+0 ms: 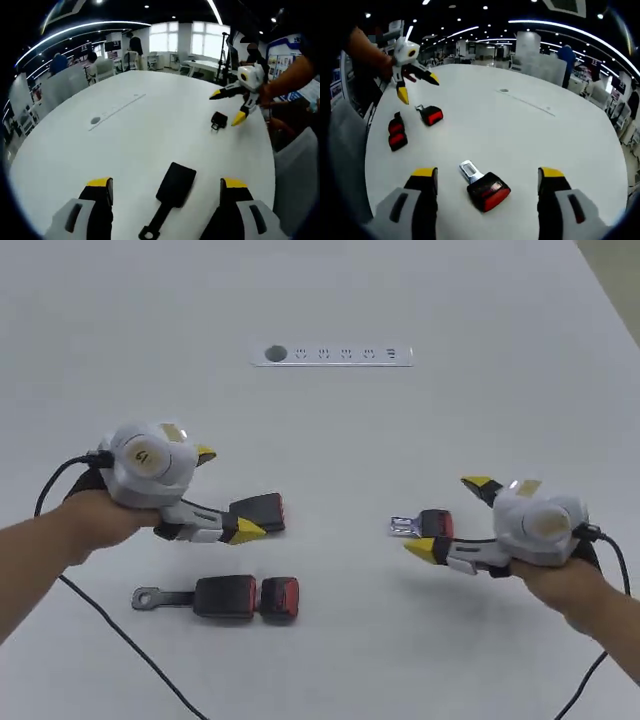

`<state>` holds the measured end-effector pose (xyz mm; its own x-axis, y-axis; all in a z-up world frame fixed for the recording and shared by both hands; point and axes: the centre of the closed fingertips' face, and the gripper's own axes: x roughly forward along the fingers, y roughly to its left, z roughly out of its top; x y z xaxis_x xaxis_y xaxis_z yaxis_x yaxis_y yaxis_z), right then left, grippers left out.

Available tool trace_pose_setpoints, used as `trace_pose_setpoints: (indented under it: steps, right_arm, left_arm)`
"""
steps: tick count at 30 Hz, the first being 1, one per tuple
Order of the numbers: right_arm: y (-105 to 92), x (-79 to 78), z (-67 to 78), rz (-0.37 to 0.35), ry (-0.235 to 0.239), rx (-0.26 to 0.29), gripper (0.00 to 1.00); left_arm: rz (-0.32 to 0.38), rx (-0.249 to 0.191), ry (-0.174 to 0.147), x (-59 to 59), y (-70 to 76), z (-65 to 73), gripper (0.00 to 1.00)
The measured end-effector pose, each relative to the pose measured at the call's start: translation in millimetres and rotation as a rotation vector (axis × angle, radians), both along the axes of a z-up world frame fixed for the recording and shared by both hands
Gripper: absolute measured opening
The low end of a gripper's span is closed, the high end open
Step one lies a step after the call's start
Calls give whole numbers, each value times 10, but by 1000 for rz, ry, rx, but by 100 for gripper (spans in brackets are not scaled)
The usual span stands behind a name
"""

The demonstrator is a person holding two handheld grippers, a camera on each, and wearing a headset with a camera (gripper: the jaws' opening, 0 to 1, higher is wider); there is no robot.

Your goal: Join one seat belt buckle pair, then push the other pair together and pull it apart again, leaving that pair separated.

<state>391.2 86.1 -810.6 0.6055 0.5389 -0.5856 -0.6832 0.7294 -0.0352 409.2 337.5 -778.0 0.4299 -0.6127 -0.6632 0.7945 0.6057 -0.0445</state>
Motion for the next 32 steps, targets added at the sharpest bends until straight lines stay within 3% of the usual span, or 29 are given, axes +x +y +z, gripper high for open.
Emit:
trace_pose_setpoints:
  steps: [2,10,13,16,18,20,22,24,27,32]
  right_arm:
    - [30,-29,31,-35,-24,20,89]
    - [149,-300,34,-110,-36,40,91]
    - [154,-388,20,-127,-41,17,92]
    - [137,-467,52,-162,-41,43,93]
    - [118,-530,69,-175,-49,39,93]
    - [127,-609,94,-185,-41,65,96]
    - [123,-679,108,-185,-50,57,98]
    - [130,-753,139,-184,-53,62,99]
    - [118,-836,166,-191,-58,64,100]
    - [141,-1005,230,-200,-64,70,100]
  left_arm:
    - [55,-50,-8,-50,45,86,94]
    - [167,-73,-1,-342,293,92,100]
    - [185,-74,10,-477,349,64,100]
    - [187,-61,10,-638,406,59,100]
    - [209,-85,13,-717,455,87,100]
    - [215,-84,14,-795,496,83,100]
    - [222,-80,12,-890,548,71,100]
    - [240,-100,19,-977,582,84,100]
    - [247,-113,5,-1115,602,121,100]
    - [292,-145,-15,-1238,667,183,100]
